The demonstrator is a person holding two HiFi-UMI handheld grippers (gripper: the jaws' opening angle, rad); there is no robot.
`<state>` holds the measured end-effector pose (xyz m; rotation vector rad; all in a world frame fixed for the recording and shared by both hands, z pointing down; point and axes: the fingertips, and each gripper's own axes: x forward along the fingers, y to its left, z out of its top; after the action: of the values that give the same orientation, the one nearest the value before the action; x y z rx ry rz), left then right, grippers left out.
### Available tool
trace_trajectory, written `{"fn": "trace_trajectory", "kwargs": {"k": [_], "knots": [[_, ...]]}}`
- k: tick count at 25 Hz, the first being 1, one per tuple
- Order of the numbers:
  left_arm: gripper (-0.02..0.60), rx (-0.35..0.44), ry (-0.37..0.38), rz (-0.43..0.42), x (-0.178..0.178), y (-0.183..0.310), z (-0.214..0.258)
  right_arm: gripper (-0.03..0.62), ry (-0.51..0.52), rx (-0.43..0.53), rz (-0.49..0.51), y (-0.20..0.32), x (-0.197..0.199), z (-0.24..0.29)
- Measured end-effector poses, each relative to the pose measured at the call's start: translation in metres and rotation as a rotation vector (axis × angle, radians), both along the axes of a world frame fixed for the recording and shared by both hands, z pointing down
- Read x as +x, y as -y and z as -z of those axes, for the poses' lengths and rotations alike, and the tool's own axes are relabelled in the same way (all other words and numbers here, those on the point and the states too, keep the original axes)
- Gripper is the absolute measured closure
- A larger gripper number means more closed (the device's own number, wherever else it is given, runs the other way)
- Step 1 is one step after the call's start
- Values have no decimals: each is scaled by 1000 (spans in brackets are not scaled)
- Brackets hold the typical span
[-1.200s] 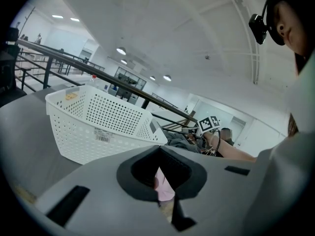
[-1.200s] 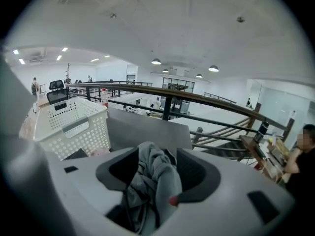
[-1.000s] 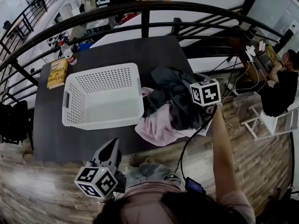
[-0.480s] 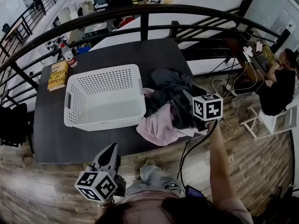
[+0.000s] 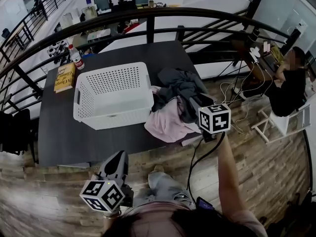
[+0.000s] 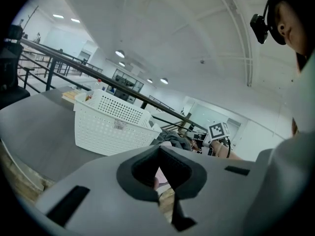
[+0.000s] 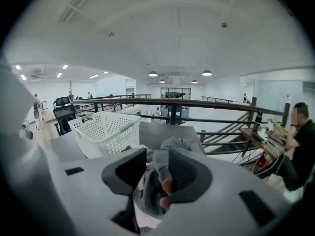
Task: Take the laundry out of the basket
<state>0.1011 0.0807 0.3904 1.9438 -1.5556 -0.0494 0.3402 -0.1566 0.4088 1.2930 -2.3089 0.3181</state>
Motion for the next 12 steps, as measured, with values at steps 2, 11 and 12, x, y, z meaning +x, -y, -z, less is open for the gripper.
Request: {"fn": "trace_trajectory", "kwargs": {"k": [2, 11, 12], "knots": [[583, 10, 6, 0, -1, -8, 2, 450, 2, 11, 2, -14, -3, 5], [583, 44, 11, -18, 10, -52, 13, 481, 40, 58, 6, -87, -9, 28], [583, 50, 13, -18, 11, -56, 14, 490, 45, 66, 4, -95, -10, 30]]}}
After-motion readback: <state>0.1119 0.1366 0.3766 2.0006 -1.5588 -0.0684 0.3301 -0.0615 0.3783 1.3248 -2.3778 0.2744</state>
